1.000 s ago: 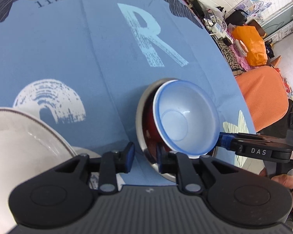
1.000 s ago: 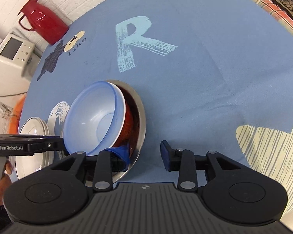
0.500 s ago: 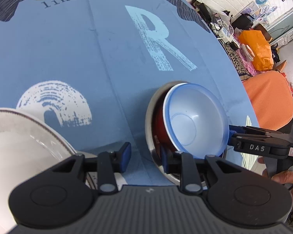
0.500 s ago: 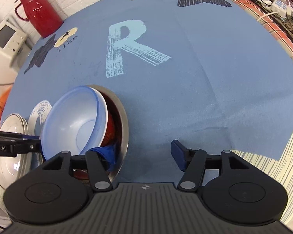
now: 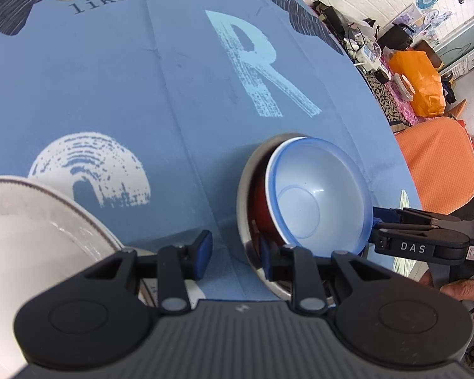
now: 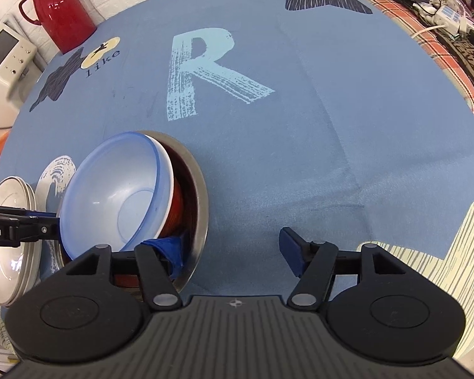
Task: Organize plates and bowls
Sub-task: 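Carry the nested bowls onto the plate stack with the left gripper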
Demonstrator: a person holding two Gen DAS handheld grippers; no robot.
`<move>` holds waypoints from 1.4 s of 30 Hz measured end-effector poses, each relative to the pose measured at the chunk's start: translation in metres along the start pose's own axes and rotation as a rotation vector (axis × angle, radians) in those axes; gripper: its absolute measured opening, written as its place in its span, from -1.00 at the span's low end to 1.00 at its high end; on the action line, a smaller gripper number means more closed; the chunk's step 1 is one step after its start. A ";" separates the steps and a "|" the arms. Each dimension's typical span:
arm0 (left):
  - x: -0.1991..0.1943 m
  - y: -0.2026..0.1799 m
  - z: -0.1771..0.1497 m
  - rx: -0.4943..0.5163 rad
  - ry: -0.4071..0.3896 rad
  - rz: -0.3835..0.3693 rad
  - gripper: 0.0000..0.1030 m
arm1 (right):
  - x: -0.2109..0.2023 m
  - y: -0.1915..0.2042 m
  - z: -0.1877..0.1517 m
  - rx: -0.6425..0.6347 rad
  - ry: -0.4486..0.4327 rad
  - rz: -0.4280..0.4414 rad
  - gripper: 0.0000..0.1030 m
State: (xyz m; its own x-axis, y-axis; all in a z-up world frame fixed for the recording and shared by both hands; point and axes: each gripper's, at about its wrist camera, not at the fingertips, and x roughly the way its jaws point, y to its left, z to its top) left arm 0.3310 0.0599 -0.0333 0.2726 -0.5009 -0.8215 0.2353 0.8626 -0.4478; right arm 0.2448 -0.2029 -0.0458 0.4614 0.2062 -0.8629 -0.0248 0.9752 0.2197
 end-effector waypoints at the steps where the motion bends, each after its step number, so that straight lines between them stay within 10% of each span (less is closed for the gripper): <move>1: 0.000 0.000 0.000 -0.003 0.000 0.007 -0.49 | 0.000 0.000 0.000 -0.004 -0.004 -0.002 -0.06; 10: 0.001 -0.003 0.001 -0.005 0.008 0.026 -0.43 | 0.000 0.006 0.004 -0.099 -0.001 -0.004 -0.11; 15: 0.004 -0.004 0.000 0.005 0.027 0.005 -0.46 | 0.000 0.002 0.006 -0.081 -0.025 0.132 -1.00; 22: 0.004 -0.010 -0.001 0.010 0.008 -0.036 -0.93 | -0.002 -0.006 0.003 0.018 -0.021 0.193 -1.00; 32: -0.016 -0.017 -0.002 0.055 -0.075 -0.008 -1.00 | -0.017 0.007 0.000 0.012 -0.076 0.214 -1.00; 42: -0.111 0.026 -0.028 -0.057 -0.187 0.099 -1.00 | -0.039 0.107 0.015 -0.162 -0.080 0.346 -1.00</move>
State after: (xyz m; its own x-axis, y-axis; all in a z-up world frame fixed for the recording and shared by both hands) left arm 0.2802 0.1399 0.0367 0.4609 -0.4134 -0.7852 0.1469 0.9082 -0.3919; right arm 0.2377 -0.1078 0.0179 0.4690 0.5242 -0.7108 -0.3274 0.8507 0.4113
